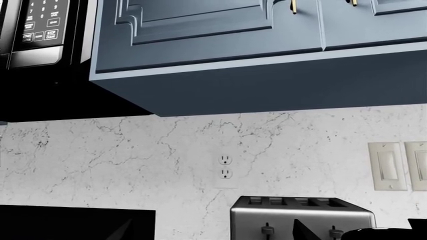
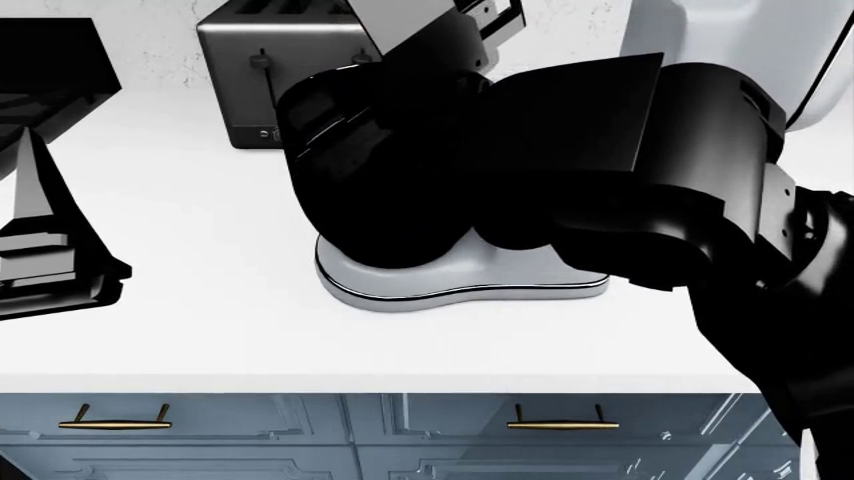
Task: Place the cheese in the stand mixer bowl.
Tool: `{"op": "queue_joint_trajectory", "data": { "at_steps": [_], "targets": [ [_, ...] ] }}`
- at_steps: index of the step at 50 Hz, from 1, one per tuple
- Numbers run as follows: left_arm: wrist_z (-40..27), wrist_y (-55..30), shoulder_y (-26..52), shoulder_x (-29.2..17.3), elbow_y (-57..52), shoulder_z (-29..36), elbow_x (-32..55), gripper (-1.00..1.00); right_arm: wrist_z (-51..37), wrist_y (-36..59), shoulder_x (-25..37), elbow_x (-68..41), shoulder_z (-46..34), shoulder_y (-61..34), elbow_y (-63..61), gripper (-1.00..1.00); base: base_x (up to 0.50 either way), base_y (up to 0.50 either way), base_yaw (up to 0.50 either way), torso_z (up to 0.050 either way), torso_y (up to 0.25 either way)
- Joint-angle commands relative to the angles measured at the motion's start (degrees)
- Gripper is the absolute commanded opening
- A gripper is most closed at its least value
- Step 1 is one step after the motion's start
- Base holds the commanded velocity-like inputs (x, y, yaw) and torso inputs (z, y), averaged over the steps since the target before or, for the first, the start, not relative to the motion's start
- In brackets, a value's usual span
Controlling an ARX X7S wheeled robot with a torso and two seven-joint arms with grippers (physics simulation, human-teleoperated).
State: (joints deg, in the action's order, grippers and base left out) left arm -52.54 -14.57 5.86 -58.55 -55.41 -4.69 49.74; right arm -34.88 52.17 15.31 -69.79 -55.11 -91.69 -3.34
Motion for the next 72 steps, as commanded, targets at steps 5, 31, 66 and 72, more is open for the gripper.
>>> {"op": "queue_joint_trajectory", "data": {
  "at_steps": [5, 31, 66, 72],
  "targets": [
    [0.92, 0.33, -0.02, 0.64, 0.02, -1.54, -0.71, 1.0, 1.74, 0.71, -0.93, 1.22, -0.07, 1.04, 0.07, 1.0, 0.0, 0.0, 0.0, 0.0, 0.0],
    [0.53, 0.8, -0.2, 0.36, -0.11, -0.81, -1.02, 1.0, -14.61, 0.71, 12.43, -19.98, 13.18, 2.4, -29.25, 1.0, 0.0, 0.0, 0.0, 0.0, 0.0],
    [-1.31, 0.7, 1.03, -1.98, -1.23, -1.66, 1.1, 1.0, -33.78, -14.15, 63.23, -64.35, 51.54, -20.14, -50.1, 1.0, 0.0, 0.0, 0.0, 0.0, 0.0],
    [-1.39, 0.81, 1.01, -2.0, -1.38, -1.46, 0.97, 1.0, -35.97, -13.94, 61.75, -64.2, 69.39, -11.94, -49.29, 1.0, 0.0, 0.0, 0.0, 0.0, 0.0]
  ]
}}
